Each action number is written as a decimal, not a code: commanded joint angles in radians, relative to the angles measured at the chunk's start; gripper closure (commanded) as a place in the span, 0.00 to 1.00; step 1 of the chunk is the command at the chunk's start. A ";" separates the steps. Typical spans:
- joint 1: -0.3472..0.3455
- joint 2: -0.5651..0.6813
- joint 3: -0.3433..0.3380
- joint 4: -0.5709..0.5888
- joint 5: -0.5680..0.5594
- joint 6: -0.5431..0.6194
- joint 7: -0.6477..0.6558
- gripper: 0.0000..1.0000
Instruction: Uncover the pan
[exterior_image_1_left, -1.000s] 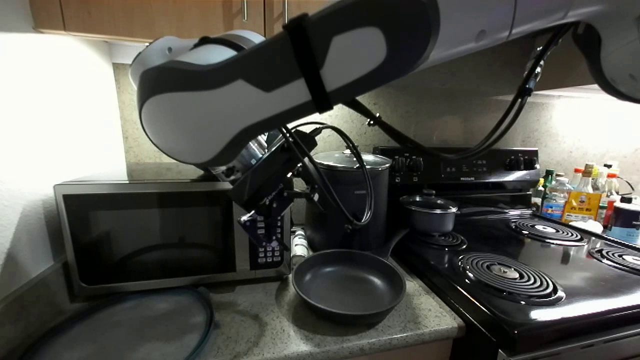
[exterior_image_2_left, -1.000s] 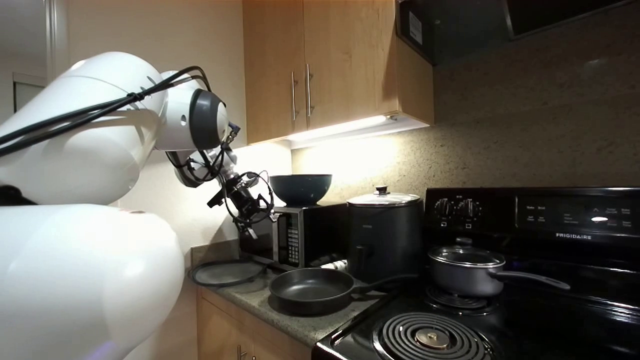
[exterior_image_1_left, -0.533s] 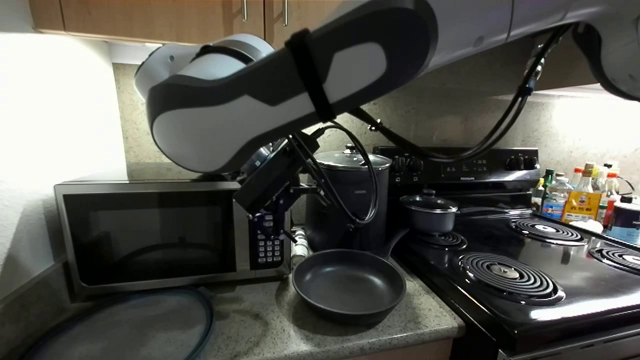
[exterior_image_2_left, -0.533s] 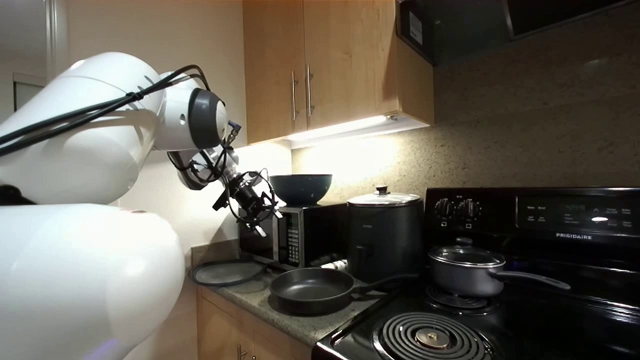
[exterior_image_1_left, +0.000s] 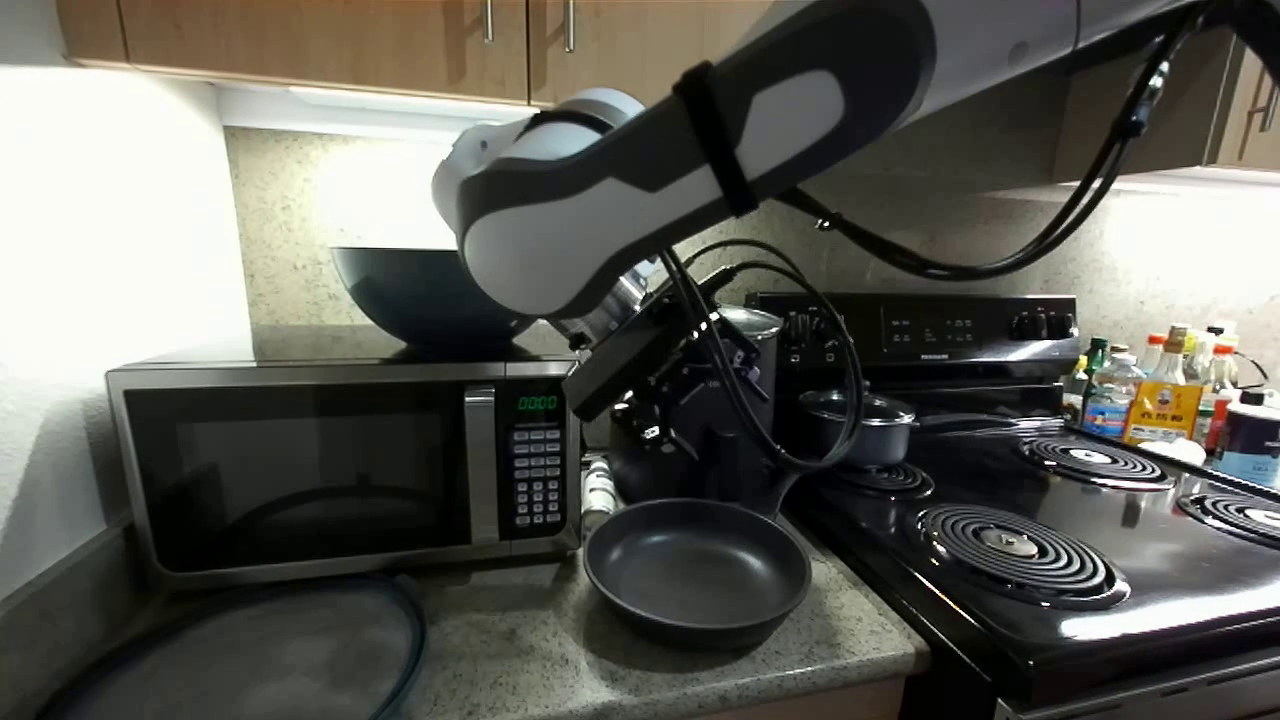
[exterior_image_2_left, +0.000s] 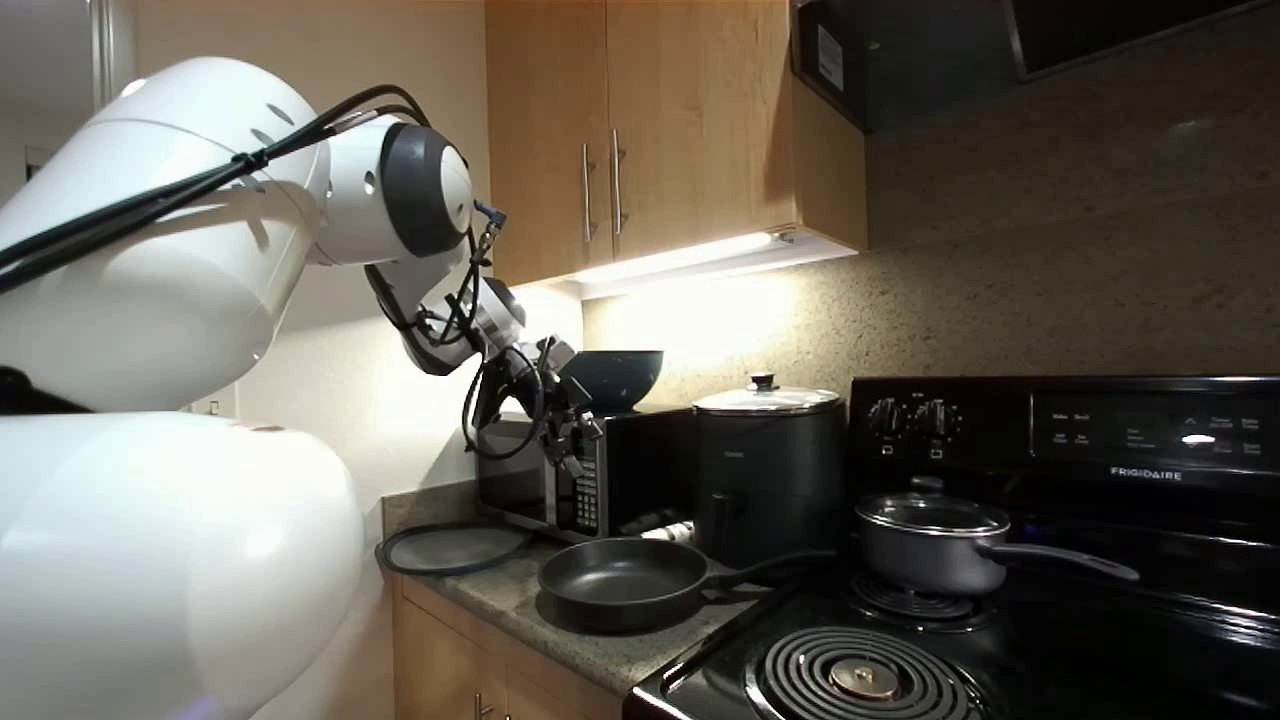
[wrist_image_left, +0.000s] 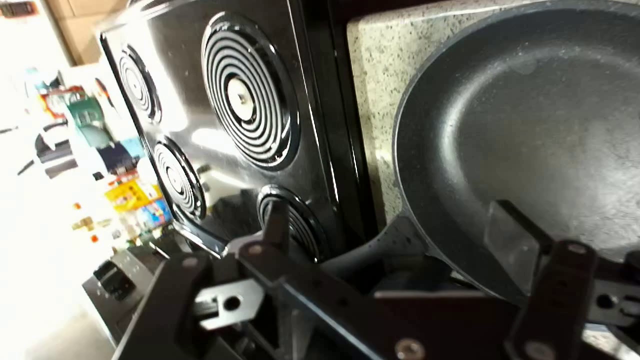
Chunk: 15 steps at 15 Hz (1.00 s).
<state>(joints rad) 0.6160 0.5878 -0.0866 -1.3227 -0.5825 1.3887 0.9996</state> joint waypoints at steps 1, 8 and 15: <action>-0.049 -0.012 0.051 -0.018 -0.007 -0.005 0.042 0.00; -0.094 -0.033 0.053 -0.046 0.058 -0.001 0.155 0.00; -0.264 -0.161 0.058 -0.211 0.193 -0.025 0.349 0.00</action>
<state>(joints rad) 0.4143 0.5147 -0.0551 -1.4327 -0.4690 1.3789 1.2665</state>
